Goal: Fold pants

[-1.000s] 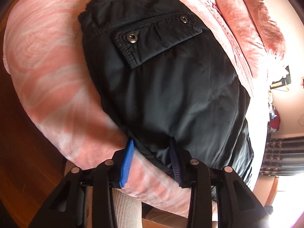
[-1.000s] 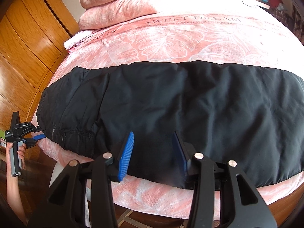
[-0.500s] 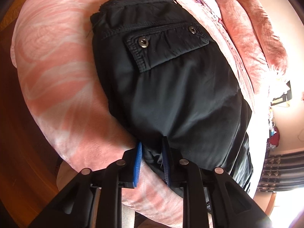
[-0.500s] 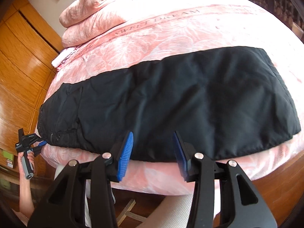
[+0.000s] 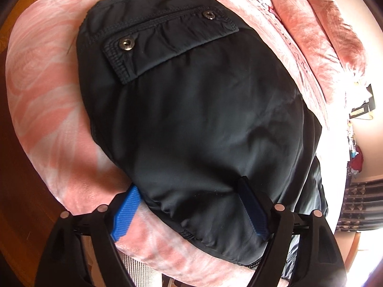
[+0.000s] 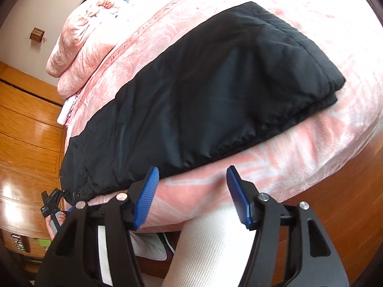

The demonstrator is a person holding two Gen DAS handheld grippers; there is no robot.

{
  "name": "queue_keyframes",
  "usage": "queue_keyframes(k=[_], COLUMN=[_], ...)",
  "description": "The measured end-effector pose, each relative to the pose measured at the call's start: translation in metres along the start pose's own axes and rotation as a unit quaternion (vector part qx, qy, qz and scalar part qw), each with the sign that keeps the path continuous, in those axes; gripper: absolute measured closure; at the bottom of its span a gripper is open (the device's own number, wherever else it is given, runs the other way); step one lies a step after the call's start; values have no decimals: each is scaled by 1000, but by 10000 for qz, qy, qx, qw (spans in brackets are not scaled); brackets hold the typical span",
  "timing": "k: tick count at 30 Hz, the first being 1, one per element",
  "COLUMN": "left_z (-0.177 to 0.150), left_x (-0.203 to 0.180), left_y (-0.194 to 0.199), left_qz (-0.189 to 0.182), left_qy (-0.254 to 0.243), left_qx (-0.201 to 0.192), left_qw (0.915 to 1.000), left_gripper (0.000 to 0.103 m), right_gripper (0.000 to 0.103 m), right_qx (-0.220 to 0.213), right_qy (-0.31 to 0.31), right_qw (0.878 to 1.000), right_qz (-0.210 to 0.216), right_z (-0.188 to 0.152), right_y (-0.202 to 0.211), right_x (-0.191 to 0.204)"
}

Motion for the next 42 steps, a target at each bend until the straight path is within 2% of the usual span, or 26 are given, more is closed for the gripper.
queue_keyframes(k=[3,5,7,8,9,10,11,12,13,14,17,21,24,28,30,33,36,39,42], left_z=[5,9,13,15,16,17,19,21,22,22,20,17,10,5,1,-2,-3,-7,-20], left_x=[10,15,23,26,29,33,37,41,43,44,41,28,14,-15,-27,-26,-19,-19,-27], left_y=[1,1,2,2,2,3,3,3,3,4,6,7,6,-7,-15,-17,-12,-2,10], left_qz=[-91,-182,-293,-337,-370,-401,-460,-543,-623,-678,-665,-584,-686,-1011,-992,-935,-972,-826,-521], left_qy=[72,206,410,461,496,538,608,685,707,689,614,457,234,-155,-391,-459,-543,-748,-1067], left_qx=[100,163,198,224,255,298,348,383,412,423,302,1,-165,-122,-138,-227,-168,-191,-294], left_qw=[9999,9995,9985,9981,9978,9973,9965,9954,9947,9944,9954,9972,9972,9947,9942,9943,9936,9936,9925], left_gripper=[24,26,34,42,51,55,64,73,76,81,85,89,91,92,91,91,87,83,84], right_gripper=[43,43,42,44,50,61,77,86,94,96,97,98,98,98,98,96,91,82,77], right_qx=[-144,-64,-86,-157,-230,-273,-314,-344,-362,-373,-458,-770,-979,-1245,-961,-408,-455,-490,-464], right_qy=[-358,-612,-843,-920,-963,-970,-961,-958,-964,-875,-143,511,871,541,283,40,-54,-98,-96], right_qw=[9991,9979,9957,9948,9943,9943,9943,9940,9936,9946,9988,9957,9911,9895,9924,9947,9950,9948,9943], right_qz=[166,218,380,417,393,363,344,405,458,410,96,108,-250,-505,-717,-947,-885,-892,-958], right_z=[6,10,12,13,15,18,21,24,29,35,61,101,120,129,123,98,82,81,75], right_y=[1,-9,-18,-20,-21,-22,-22,-22,-21,-19,-8,16,29,34,16,-22,-28,-23,-15], right_x=[-19,-30,-38,-40,-41,-40,-41,-41,-40,-35,-8,23,34,4,-19,-46,-57,-55,-48])
Point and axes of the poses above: each gripper's, at about its wrist camera, not at the fingertips, and y roughly against the way its jaws point, x to its left, z to its top, the point moved 1 cm from there along -y, roughly the way its jaws point, and after that the axes turned 10 degrees about y, right-handed, at the moved point
